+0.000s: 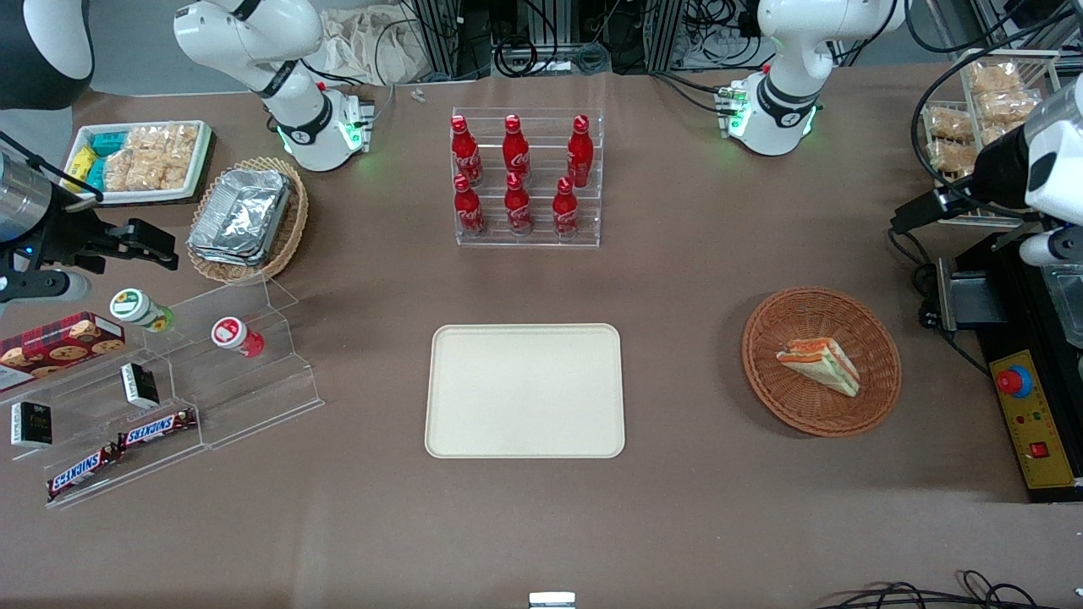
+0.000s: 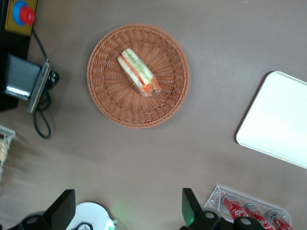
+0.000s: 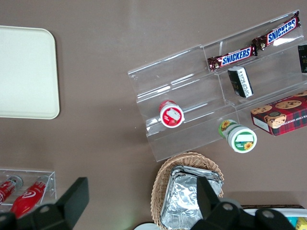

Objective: Place sandwich from basket to tray
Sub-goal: 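Move the open left gripper down over the sandwich in the wicker basket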

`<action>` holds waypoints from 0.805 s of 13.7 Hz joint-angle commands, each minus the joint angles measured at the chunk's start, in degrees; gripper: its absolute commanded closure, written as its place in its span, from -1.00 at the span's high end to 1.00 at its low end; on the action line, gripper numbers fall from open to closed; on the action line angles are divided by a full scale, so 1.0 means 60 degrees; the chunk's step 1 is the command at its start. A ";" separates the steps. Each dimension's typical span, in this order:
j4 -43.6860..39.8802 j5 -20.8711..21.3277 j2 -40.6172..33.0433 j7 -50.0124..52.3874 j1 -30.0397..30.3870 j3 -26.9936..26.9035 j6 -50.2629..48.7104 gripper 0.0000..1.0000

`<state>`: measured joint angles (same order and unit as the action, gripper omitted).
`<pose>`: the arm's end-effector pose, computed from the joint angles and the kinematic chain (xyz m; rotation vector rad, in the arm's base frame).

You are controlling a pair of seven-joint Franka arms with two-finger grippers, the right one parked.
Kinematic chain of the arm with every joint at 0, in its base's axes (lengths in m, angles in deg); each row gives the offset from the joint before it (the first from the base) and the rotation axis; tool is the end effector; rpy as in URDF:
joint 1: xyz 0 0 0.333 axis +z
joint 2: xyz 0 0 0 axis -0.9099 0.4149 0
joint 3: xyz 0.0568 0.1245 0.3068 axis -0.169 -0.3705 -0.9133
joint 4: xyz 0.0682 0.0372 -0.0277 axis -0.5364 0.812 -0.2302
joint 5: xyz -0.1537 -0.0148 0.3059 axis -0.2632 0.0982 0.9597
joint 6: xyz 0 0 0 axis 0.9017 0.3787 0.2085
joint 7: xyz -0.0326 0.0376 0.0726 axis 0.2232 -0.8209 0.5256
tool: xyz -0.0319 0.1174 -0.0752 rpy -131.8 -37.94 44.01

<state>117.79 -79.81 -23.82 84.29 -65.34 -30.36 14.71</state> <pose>0.4873 -0.0407 0.6112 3.0553 0.6012 -0.1505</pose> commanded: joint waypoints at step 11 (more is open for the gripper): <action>0.3556 -0.0009 0.0141 0.3350 0.0064 -0.0003 0.4087 1.00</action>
<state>135.26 -79.82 -22.19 101.61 -65.18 -30.41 35.03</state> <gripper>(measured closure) 0.000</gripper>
